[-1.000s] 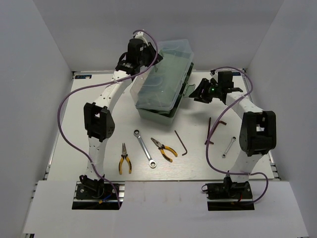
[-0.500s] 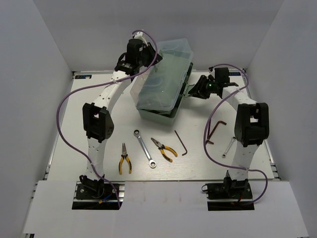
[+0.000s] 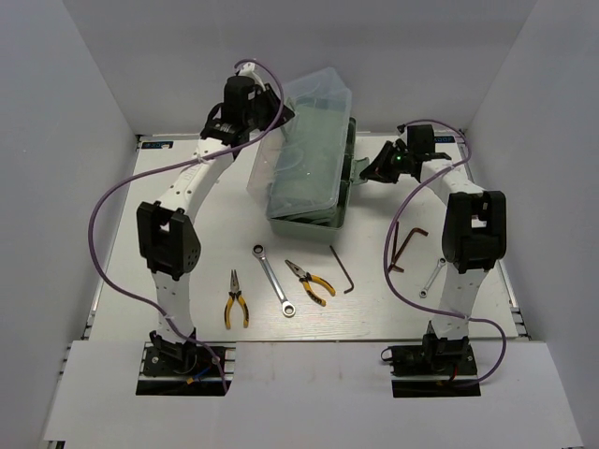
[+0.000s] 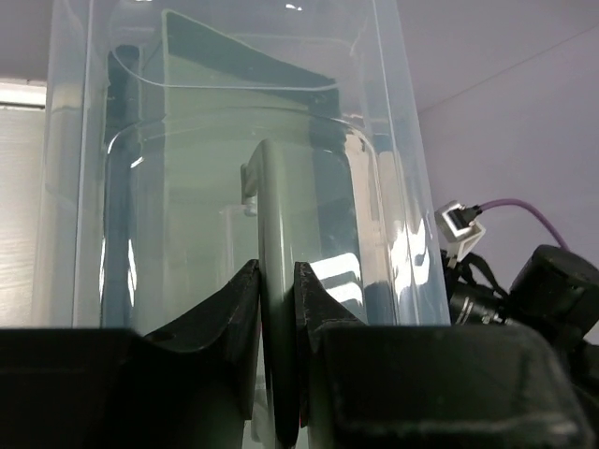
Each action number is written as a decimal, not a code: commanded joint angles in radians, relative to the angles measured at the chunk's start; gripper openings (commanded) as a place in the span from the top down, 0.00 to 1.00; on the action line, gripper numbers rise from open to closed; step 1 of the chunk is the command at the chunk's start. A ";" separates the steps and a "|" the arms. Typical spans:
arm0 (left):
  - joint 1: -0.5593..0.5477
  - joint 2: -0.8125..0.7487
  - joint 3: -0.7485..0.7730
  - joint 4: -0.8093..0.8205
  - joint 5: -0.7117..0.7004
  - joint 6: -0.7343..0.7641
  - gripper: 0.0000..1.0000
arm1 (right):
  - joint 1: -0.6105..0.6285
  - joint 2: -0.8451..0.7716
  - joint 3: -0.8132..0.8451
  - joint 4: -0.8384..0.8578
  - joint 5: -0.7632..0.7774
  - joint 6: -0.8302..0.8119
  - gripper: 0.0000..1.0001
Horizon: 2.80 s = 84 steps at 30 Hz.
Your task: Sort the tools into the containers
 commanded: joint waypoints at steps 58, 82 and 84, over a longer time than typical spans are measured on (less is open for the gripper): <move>0.371 -0.456 -0.611 0.158 0.123 -0.016 0.18 | -0.239 0.066 0.097 0.091 -0.052 0.018 1.00; 0.371 -0.998 -0.938 -0.031 -0.048 0.119 0.11 | -0.288 0.004 0.122 -0.011 -0.199 -0.070 0.11; 0.371 -1.018 -0.984 -0.031 -0.048 0.119 0.11 | -0.297 -0.051 0.062 -0.043 -0.182 -0.123 0.11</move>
